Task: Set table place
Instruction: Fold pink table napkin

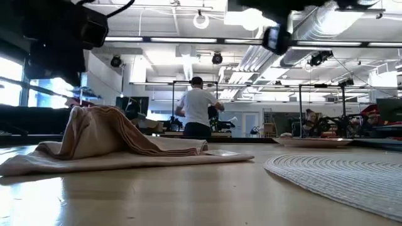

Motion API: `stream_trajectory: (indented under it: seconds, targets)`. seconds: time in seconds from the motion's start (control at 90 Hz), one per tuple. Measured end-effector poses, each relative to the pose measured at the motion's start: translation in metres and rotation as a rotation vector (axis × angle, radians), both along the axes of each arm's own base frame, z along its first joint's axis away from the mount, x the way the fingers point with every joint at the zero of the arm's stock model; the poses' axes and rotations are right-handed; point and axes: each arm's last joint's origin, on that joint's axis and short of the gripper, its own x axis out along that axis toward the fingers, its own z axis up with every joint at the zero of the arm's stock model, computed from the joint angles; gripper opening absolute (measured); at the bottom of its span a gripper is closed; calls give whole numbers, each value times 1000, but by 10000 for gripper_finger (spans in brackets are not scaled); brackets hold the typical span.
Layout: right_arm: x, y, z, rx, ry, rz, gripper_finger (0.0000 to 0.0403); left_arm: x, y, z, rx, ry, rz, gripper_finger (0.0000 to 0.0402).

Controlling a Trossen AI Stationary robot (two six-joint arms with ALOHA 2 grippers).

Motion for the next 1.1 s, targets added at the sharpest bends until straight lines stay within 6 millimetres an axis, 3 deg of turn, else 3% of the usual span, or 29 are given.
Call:
stream_trajectory:
  seconds: [0.156, 0.256, 0.389, 0.556, 0.678, 0.867, 1.1]
  targets:
    - [60, 11, -14, -224, 5, 68, 0, -4, -10, 0, 18, -5, -97, 111]
    - [94, 18, -30, -387, 106, 153, 2, -8, -17, 0, 22, 1, -175, 111]
    - [127, 22, -61, -515, 314, 231, 31, -12, -23, 0, 18, 5, -225, 111]
    - [159, 25, -74, -626, 410, 241, 88, -14, -28, 0, 58, -14, -213, 111]
    - [160, 27, -67, -644, 537, 273, 116, -10, -34, -4, 175, -70, -211, 111]
    - [136, 32, -30, -671, 620, 214, 123, 3, -44, -24, 328, -76, -245, 111]
    - [111, 38, -6, -677, 681, 171, 124, 32, -48, -57, 224, -35, -130, 134]
